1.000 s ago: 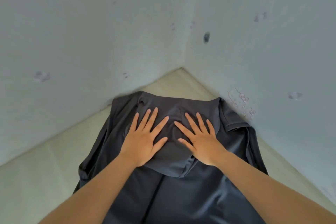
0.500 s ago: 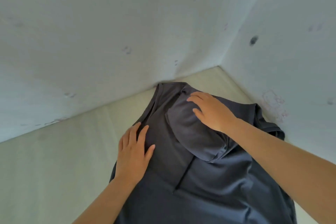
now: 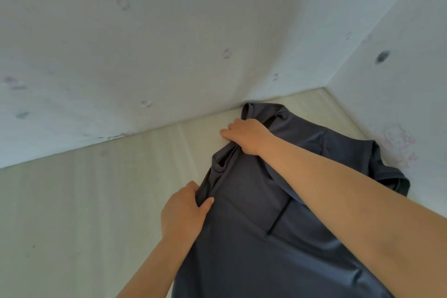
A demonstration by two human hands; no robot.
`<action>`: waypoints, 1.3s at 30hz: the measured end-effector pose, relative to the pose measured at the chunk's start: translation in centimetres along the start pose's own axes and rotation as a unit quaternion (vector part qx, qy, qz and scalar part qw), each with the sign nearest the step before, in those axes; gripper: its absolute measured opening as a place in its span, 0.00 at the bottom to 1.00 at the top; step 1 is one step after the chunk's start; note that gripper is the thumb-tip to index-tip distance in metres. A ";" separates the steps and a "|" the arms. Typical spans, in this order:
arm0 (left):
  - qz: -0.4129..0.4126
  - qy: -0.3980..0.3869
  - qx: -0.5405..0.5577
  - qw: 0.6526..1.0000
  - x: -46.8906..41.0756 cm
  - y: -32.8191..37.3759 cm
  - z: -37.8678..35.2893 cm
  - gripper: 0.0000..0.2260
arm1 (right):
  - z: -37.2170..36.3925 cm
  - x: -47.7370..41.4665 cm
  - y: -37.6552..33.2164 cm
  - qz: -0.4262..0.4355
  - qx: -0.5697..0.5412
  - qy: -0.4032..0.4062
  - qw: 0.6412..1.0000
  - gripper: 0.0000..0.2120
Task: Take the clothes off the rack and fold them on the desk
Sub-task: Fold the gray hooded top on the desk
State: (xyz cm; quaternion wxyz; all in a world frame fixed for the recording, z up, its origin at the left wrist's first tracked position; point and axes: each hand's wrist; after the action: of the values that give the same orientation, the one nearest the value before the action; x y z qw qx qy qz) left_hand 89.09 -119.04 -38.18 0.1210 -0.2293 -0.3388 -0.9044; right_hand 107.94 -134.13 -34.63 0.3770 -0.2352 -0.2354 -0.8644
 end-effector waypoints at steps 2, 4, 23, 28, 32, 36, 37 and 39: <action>-0.011 -0.016 -0.003 1.000 0.5 0.0 0.4 0.09 | 0.4 0.5 0.1 -0.011 0.031 0.001 0.999 0.15; -0.052 -0.013 0.007 0.999 1.4 0.6 0.7 0.06 | 0.4 1.4 0.5 -0.016 0.010 0.041 0.999 0.11; -0.296 -0.258 -0.064 0.917 2.4 10.1 -6.1 0.08 | -12.4 18.4 5.0 -0.225 -0.506 0.074 0.829 0.19; -0.347 -0.106 -0.160 0.918 -3.0 12.5 -5.4 0.16 | -12.6 15.5 6.4 -0.268 -0.696 0.083 0.660 0.32; -0.356 -0.136 -0.363 0.850 -5.0 14.2 -6.7 0.36 | -15.2 11.7 8.2 -0.258 -0.809 0.143 0.509 0.50; -0.351 -0.125 -0.402 0.836 -5.3 13.1 -8.8 0.37 | -14.6 11.3 9.4 -0.315 -0.686 0.212 0.620 0.16; -0.346 -0.108 -0.390 0.847 -5.4 12.8 -9.0 0.35 | -14.8 11.5 9.8 -0.324 -0.636 0.213 0.668 0.10; -0.331 -0.079 -0.374 0.863 -5.6 12.3 -9.4 0.33 | -15.8 12.3 10.8 -0.335 -0.582 0.184 0.717 0.09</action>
State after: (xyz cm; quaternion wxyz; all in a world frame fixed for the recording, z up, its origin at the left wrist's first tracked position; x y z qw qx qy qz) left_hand 95.38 -134.07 -40.39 -0.3075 -0.2022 -0.0390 -0.9290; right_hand 105.10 -156.55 -37.29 -0.1133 -0.1504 0.3249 -0.9268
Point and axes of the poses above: each hand's wrist, its own x-axis away from the middle knuckle, its own z-axis out of the back of the hand, y = z × x, and after that the axes turned 15 degrees about -y, right-handed
